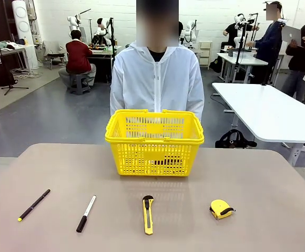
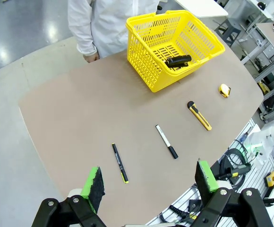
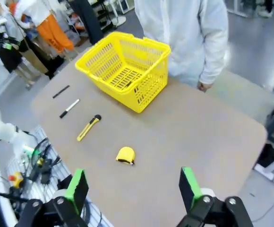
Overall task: Place the items the person wants into the basket.
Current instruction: Pick up the item the person points to and place it in the Market Basket.
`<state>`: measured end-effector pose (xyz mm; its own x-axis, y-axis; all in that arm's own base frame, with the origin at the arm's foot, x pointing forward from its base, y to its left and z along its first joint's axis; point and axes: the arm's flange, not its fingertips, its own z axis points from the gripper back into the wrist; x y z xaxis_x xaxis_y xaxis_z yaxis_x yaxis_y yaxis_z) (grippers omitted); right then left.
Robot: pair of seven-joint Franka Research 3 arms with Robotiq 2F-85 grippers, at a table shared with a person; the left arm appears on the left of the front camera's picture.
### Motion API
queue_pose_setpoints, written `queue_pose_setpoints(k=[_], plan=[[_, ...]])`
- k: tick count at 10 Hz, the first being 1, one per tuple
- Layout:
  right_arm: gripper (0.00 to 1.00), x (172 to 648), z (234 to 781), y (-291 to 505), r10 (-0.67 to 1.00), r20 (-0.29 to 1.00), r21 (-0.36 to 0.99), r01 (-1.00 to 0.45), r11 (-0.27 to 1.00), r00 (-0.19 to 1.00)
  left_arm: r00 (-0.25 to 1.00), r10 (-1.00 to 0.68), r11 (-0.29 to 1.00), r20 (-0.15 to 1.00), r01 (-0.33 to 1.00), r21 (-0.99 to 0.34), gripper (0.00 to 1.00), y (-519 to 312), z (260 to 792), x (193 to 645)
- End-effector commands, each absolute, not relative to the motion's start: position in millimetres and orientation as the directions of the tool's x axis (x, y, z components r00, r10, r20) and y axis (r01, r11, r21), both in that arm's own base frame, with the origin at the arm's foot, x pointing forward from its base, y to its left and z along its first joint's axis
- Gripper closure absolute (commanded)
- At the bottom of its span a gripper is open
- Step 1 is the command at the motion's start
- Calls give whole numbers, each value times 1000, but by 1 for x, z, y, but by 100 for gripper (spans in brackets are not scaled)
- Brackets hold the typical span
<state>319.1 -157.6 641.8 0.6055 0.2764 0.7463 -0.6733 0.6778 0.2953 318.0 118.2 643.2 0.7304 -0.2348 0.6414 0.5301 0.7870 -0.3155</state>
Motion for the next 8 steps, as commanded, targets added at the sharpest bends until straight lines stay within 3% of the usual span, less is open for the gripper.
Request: queue_pose_setpoints(k=[1,8], plan=[[0,318,643,-149,304,739,289,-691,662,601,726,-234,779,646,538,-323,0,119,643,317],[0,319,642,-158,276,746,295,-673,678,606,726,-234,779,646,538,-323,0,119,643,317]])
